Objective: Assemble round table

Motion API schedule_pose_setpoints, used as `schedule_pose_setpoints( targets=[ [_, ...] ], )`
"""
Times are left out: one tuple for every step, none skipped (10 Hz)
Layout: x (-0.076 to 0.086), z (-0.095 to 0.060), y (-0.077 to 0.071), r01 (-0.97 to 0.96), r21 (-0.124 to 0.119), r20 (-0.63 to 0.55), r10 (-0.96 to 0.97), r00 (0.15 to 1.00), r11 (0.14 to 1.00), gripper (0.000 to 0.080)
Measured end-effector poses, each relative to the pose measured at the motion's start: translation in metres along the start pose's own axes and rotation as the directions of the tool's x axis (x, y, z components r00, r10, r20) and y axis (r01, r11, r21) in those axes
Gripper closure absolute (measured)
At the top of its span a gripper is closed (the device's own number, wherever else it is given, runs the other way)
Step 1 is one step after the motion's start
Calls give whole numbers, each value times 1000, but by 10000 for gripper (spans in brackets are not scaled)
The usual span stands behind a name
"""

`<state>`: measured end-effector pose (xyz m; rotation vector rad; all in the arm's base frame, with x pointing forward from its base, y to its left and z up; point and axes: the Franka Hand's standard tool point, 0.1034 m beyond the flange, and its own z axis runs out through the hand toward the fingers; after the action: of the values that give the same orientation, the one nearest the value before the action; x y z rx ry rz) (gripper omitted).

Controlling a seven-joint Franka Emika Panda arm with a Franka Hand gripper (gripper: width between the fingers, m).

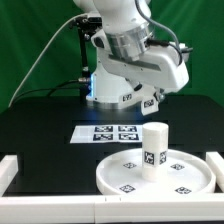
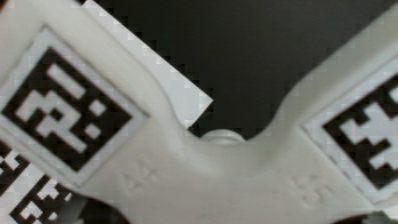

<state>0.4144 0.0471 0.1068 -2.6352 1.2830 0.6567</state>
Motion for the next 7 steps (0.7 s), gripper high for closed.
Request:
schedule_pose_setpoints(
  targets=[
    [0,0,0,0,0,0,0,1000,1000,344],
    [1,-3,0,30,-18,-18,-30,999,999,344],
    [9,-21,-12,100,-43,-64,-103,993,994,344],
    [16,-43,-29,154,-39,-119,-157,980,987,344],
    [16,-64,-46,191,-51,-204,-198,959,980,344],
    [12,-72,-57,216,-49,-266,-222,938,975,344],
    [12,-68,-60,220,-31,-312,-218,925,975,344]
  ],
)
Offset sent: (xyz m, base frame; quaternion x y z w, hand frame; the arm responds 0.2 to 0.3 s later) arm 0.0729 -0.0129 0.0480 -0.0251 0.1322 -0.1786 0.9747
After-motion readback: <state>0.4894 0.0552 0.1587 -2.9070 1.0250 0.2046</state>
